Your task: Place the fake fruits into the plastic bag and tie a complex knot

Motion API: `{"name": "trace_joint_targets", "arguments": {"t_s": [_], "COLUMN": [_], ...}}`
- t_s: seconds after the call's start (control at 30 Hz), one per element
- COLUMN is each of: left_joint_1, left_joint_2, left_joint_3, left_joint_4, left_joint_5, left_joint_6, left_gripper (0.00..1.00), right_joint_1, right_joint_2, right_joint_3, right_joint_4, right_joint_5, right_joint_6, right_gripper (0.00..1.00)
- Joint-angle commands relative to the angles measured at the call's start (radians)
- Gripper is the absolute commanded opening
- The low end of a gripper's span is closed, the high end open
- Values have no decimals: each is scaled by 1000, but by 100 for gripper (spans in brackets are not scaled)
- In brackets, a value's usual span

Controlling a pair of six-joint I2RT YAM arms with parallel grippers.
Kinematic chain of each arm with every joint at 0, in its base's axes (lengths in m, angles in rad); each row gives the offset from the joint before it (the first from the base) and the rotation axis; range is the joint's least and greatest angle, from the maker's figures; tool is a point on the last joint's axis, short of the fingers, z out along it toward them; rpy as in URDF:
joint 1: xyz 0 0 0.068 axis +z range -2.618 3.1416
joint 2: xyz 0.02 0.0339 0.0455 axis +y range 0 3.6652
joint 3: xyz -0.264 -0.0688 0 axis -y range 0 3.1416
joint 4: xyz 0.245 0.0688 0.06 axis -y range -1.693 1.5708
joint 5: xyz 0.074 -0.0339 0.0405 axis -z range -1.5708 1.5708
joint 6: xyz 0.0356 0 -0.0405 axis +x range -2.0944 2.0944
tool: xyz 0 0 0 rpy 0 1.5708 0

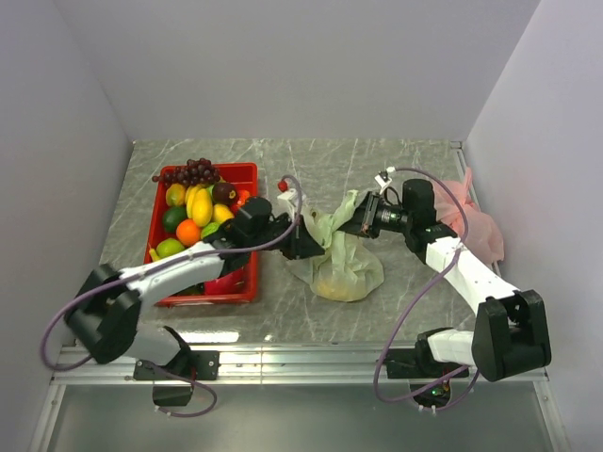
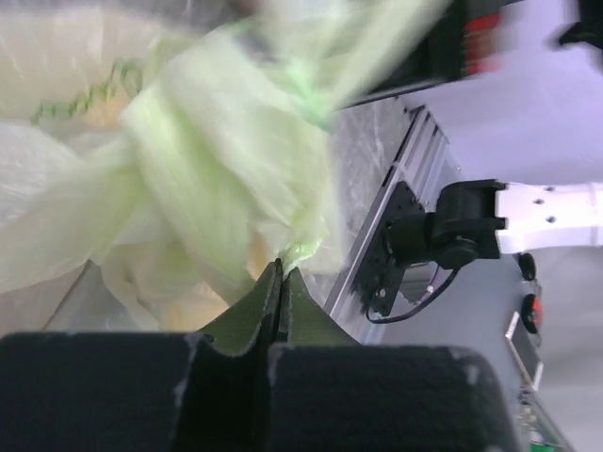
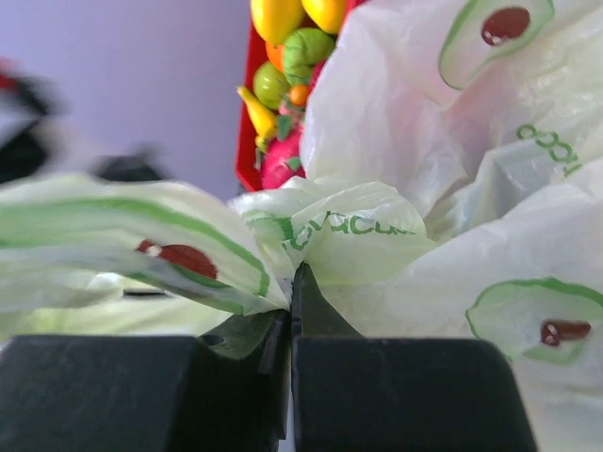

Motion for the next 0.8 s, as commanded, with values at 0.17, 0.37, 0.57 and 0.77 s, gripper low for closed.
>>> {"name": "trace_joint_targets", "arguments": {"t_s": [0.17,0.37,0.57,0.77], "left_joint_1": [23,34,34,45], "left_joint_2": [214,300,355,395], "left_joint_3": [39,33,54,38], "left_joint_4": [242,503,606,622], "left_joint_5": [-23,-11,6,-8], "left_joint_6": [-204,-362,-466,-541], "left_gripper": [0,0,0,0], "right_joint_1": [13,34,49,68], "right_joint_2": [-5,-3,4,0], "right_joint_3": [-25,-76,-82,-7], "right_joint_4": [103,108,129,-88], "right_joint_5": [-40,-45,-51,-85], "right_joint_6": [54,42,37,-182], "right_gripper": [0,0,0,0]}}
